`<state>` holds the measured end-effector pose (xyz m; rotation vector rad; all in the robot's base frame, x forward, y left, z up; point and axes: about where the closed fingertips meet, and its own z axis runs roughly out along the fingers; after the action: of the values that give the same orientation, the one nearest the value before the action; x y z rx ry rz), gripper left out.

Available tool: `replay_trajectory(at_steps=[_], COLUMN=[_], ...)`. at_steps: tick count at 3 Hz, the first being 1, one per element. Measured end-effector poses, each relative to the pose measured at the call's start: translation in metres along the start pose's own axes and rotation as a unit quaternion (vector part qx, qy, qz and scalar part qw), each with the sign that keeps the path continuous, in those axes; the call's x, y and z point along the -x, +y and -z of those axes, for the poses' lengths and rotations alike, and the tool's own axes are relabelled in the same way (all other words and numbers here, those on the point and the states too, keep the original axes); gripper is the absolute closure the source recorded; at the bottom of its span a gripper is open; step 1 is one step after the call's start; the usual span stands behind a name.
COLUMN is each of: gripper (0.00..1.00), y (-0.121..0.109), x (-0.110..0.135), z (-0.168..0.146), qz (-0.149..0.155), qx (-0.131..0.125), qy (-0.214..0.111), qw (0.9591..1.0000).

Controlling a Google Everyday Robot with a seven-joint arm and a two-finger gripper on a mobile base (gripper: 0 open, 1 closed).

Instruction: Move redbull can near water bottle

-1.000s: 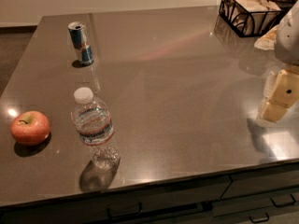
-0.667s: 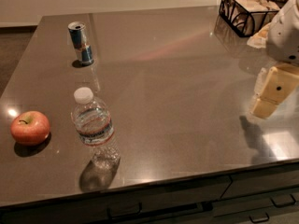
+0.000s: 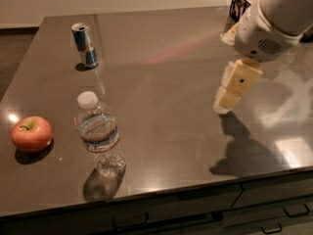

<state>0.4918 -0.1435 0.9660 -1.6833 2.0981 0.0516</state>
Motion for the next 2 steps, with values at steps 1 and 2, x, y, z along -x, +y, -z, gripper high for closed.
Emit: replay_trajectory(at_steps=[1,2], gripper=[0.00,0.00], y=[-0.019,-0.030], x=[0.036,0.073], z=[-0.026,-0.050], qz=[-0.006,-0.007], qx=[-0.007,-0.010], qy=[-0.040,-0.081], qw=[0.9992,0.9966])
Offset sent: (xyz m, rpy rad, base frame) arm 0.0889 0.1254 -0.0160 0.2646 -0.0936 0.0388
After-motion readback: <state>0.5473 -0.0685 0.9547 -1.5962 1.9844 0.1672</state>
